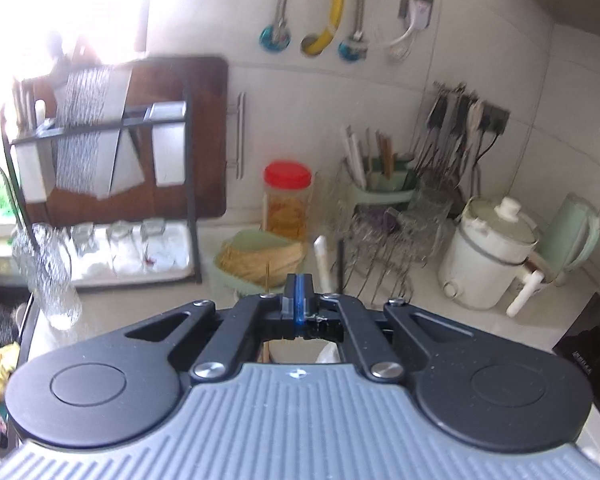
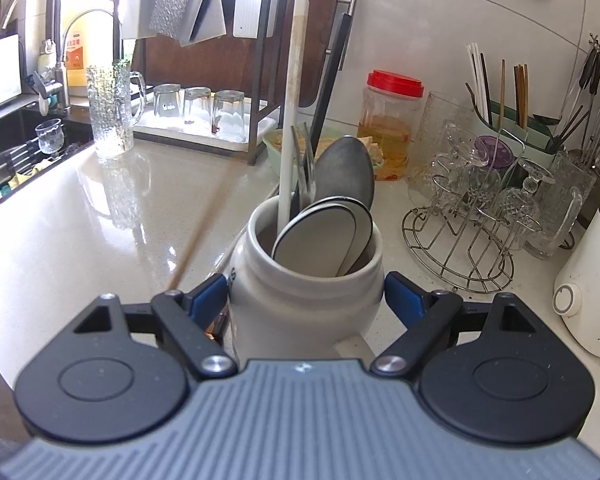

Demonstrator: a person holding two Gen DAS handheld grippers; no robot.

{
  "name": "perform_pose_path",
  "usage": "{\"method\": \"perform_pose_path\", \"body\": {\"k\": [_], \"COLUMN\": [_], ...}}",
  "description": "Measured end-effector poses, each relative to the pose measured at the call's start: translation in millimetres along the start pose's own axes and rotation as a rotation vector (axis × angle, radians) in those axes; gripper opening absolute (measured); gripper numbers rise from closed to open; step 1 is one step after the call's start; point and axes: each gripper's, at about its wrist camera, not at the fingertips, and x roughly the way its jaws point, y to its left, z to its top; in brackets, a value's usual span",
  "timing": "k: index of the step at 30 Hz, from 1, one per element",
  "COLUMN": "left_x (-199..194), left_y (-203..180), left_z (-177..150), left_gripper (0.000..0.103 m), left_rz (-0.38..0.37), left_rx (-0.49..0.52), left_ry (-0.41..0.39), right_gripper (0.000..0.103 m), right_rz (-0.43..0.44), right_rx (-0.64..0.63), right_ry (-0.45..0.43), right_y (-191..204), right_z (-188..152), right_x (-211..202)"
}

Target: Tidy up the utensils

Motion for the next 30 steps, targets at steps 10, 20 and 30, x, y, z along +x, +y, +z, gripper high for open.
{"method": "perform_pose_path", "body": {"k": [10, 20, 30], "left_x": [62, 137, 203], "left_y": [30, 58, 96], "left_z": [-42, -75, -72], "left_gripper": [0.0, 0.009, 0.033], "left_rz": [0.021, 0.035, 0.091], "left_rx": [-0.066, -0.083, -0.056], "left_ry": [0.169, 0.332, 0.407], "right_gripper": [0.087, 0.087, 0.088], "right_rz": [0.001, -0.016, -0.065], "right_rx": [0.0, -0.003, 0.029], "right_ry": [-0.014, -0.01, 0.003], "right_y": [0, -2, -13], "right_z": [-2, -1, 6], "right_x": [-1, 0, 16]}}
